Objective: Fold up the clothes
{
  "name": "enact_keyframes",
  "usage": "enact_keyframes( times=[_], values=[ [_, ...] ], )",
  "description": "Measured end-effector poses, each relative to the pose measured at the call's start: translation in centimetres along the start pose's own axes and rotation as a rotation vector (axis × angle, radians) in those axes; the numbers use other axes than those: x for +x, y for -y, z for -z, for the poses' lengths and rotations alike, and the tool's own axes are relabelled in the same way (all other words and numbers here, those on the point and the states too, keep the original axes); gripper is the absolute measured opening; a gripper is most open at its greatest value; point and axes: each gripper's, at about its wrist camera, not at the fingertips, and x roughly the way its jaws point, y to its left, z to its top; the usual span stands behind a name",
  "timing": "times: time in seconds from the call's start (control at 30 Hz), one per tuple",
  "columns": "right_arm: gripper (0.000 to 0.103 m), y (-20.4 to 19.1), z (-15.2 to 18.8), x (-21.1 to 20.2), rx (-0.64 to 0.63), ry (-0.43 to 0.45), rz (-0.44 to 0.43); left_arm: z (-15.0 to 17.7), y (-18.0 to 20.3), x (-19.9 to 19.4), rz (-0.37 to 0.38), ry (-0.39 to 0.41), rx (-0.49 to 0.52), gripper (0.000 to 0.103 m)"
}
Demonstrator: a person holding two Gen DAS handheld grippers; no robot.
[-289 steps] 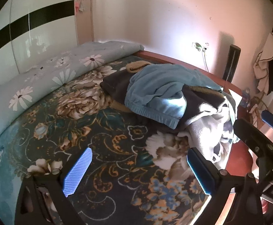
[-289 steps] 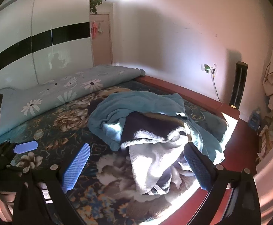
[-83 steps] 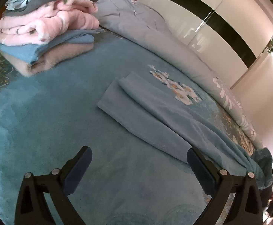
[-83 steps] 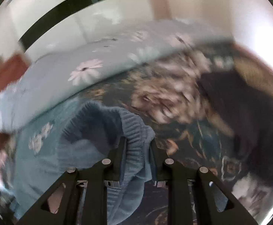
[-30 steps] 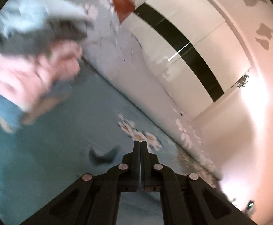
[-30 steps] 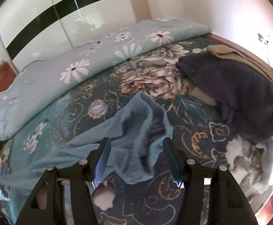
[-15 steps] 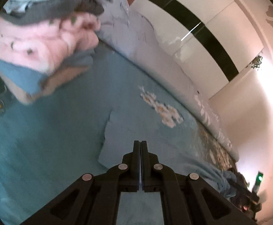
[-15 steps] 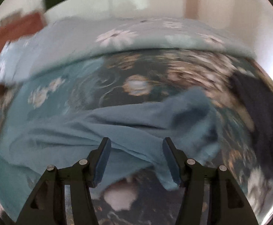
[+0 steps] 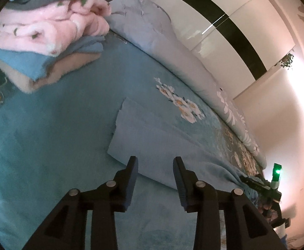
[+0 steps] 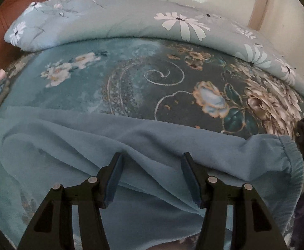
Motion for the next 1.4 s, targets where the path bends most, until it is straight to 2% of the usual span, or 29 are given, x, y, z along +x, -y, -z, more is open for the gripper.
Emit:
enact_keyframes(
  times=[0.07, 0.1, 0.2, 0.3, 0.4, 0.5, 0.63, 0.8, 0.97, 1.03, 1.13, 1.2, 1.3, 1.37, 1.4],
  values=[
    [0.031, -0.2, -0.1, 0.4, -0.003, -0.020, 0.011, 0.3, 0.3, 0.3, 0.012, -0.011, -0.003, 0.038],
    [0.011, -0.2, -0.1, 0.6, 0.000, -0.023, 0.003, 0.5, 0.6, 0.3, 0.013, -0.015, 0.003, 0.038],
    [0.003, -0.2, 0.2, -0.6, 0.014, 0.001, -0.046, 0.9, 1.0, 0.1, 0.008, -0.023, 0.019, 0.039],
    [0.002, 0.1, 1.3, -3.6, 0.028, 0.056, -0.127, 0.9, 1.1, -0.2, -0.009, -0.020, 0.026, 0.040],
    [0.002, 0.3, 4.4, -8.0, -0.003, 0.116, -0.207, 0.9, 1.0, -0.4, -0.002, -0.014, 0.010, 0.043],
    [0.002, -0.1, 8.2, -10.8, -0.050, 0.119, -0.222, 1.1, 1.0, -0.6, 0.012, -0.010, -0.012, 0.048],
    [0.002, 0.2, 13.9, -11.5, -0.055, 0.055, -0.227, 1.7, 1.0, -0.1, 0.020, -0.027, -0.039, 0.055],
    [0.002, 1.5, 19.0, -9.6, 0.034, -0.053, -0.244, 2.3, 1.4, 1.0, 0.020, -0.075, -0.075, 0.057],
    [0.003, 1.0, 19.9, -9.5, 0.047, -0.062, -0.252, 2.2, 4.9, 2.3, 0.022, -0.107, -0.010, 0.060],
    [0.006, 1.1, 19.7, -9.6, 0.046, -0.054, -0.252, 1.9, 7.0, 3.6, 0.008, -0.139, 0.028, 0.064],
    [0.006, 1.4, 19.2, -10.3, 0.063, -0.019, -0.259, 1.5, 9.8, 6.1, -0.022, -0.188, 0.059, 0.064],
    [0.008, 1.7, 19.0, -10.9, 0.078, 0.011, -0.266, 1.4, 11.4, 8.2, -0.064, -0.231, 0.065, 0.064],
    [0.010, 2.9, 18.5, -12.4, 0.110, 0.079, -0.223, 1.3, 12.5, 11.2, -0.112, -0.289, 0.022, 0.064],
    [0.013, 4.6, 18.4, -13.3, 0.171, 0.127, -0.184, 1.3, 12.9, 12.4, -0.149, -0.299, 0.003, 0.064],
    [0.016, 5.4, 18.4, -13.6, 0.203, 0.142, -0.170, 1.4, 13.0, 12.9, -0.193, -0.292, 0.002, 0.063]
  ],
)
